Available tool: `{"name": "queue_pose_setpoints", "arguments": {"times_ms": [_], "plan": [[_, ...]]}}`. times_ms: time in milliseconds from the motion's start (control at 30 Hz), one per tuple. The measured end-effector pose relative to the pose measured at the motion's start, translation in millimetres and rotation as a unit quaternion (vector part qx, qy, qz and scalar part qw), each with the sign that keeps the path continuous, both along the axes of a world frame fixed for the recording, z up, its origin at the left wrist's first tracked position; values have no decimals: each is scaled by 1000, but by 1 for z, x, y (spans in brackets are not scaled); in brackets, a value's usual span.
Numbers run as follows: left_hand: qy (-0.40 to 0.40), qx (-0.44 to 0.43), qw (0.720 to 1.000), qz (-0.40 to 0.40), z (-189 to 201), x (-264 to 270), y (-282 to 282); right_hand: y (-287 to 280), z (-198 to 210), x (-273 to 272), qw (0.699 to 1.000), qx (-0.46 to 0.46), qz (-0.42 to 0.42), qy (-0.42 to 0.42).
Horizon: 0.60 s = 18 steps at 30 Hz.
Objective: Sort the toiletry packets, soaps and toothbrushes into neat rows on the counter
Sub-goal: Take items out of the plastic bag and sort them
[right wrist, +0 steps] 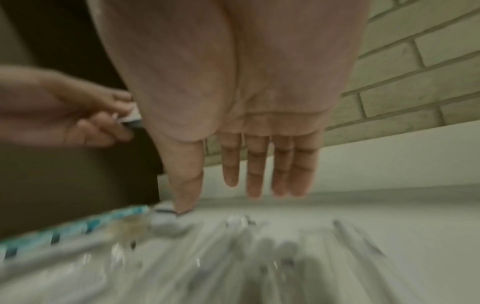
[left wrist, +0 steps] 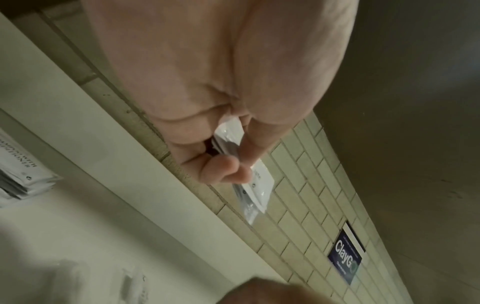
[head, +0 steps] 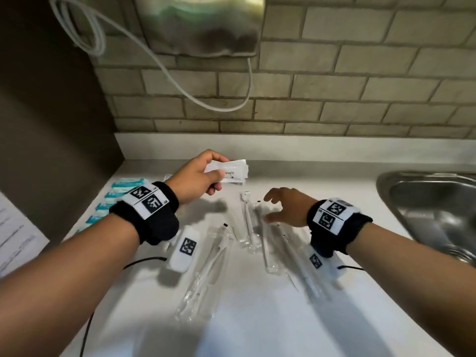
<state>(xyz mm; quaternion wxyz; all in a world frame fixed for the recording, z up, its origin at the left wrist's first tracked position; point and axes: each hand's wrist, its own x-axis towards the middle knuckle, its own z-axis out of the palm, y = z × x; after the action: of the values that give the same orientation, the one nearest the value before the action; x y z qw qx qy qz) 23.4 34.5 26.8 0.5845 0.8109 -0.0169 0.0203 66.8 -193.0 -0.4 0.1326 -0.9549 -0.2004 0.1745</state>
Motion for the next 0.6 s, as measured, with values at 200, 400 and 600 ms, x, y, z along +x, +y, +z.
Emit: {"name": "queue_pose_setpoints", "arguments": {"times_ms": [200, 400, 600], "plan": [[7, 14, 999, -38, -12, 7, 0, 7, -47, -42, 996, -88, 23, 23], [8, 15, 998, -57, -16, 14, -6, 0, -51, -55, 997, -70, 38, 8], [18, 21, 997, -65, -23, 9, -6, 1, -50, -58, 994, -97, 55, 20]]}}
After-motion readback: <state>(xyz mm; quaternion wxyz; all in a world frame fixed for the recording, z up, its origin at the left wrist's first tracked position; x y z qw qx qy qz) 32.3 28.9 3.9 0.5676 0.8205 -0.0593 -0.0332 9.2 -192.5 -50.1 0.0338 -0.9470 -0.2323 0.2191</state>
